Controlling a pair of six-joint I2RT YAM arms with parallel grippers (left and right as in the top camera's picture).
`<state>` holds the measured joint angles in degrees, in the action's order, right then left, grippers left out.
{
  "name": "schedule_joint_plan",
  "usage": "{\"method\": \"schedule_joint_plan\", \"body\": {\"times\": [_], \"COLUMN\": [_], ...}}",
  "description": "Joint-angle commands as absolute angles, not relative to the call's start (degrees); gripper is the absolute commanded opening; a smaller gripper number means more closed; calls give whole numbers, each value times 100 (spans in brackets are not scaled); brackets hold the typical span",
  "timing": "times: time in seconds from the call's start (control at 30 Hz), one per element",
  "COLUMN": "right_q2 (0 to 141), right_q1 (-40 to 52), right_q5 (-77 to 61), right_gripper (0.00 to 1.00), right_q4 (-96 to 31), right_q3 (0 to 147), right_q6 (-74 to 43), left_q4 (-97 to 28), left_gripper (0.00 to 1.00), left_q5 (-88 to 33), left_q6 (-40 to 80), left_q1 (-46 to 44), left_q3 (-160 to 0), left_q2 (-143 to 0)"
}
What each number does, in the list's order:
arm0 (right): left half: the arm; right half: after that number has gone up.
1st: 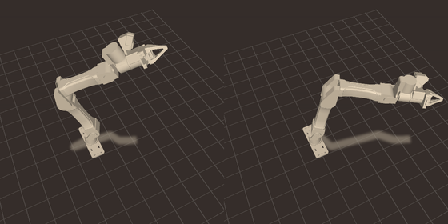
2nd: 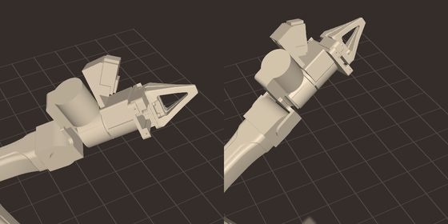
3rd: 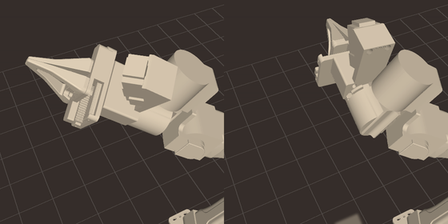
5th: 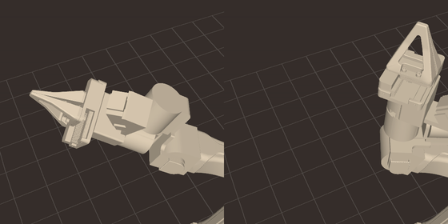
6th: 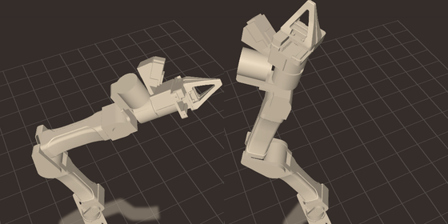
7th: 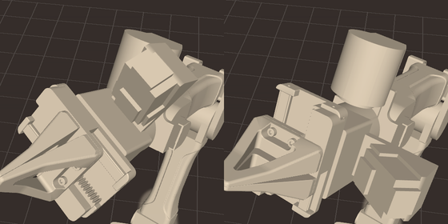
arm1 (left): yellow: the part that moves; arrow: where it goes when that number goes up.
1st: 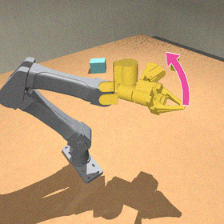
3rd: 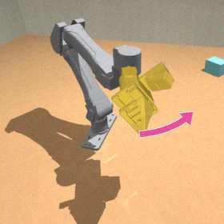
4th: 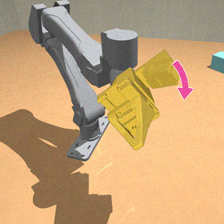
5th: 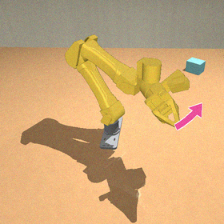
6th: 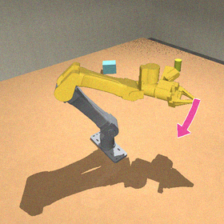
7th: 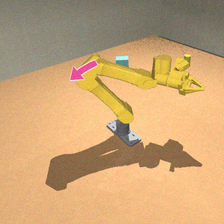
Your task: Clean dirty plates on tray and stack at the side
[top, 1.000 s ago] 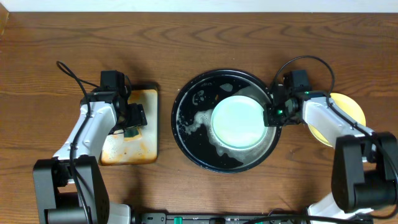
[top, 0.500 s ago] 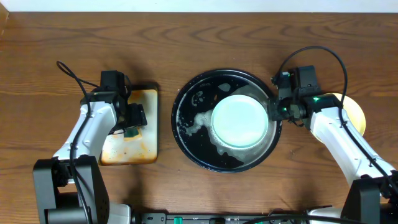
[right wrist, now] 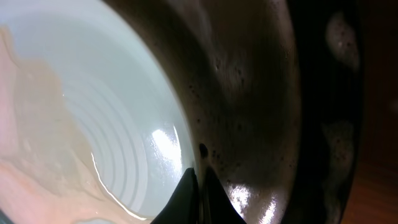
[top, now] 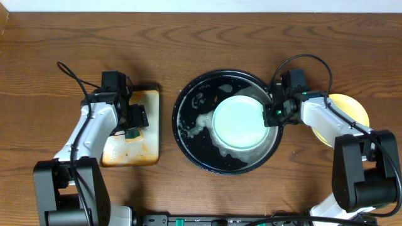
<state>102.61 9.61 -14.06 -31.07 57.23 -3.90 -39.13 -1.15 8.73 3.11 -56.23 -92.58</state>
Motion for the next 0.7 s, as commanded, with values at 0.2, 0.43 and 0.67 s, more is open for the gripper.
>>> {"method": "schedule_joint_plan", "body": {"times": [0.2,0.43,0.67], "right_q2": [10134,10116,9802], "right_q1": [790,484,489], "right_q5": [-2571,-3153,-2934], "right_gripper": [1,1,1], "right_q4": [-3022,-2928,-2917], "right_q3": [5732,5732,5734], "right_q6": [-419,-414,-202], "left_q4": [-3933,-3933,-3933], "left_gripper": [84,84,84], "left_q5": [-84,-84,-84], "left_q6": [838,838,838], "left_q1": [320,320,320], "left_q3": [-5572,-5572,-5572], "left_q2": [-9249,-9249,-9249]}}
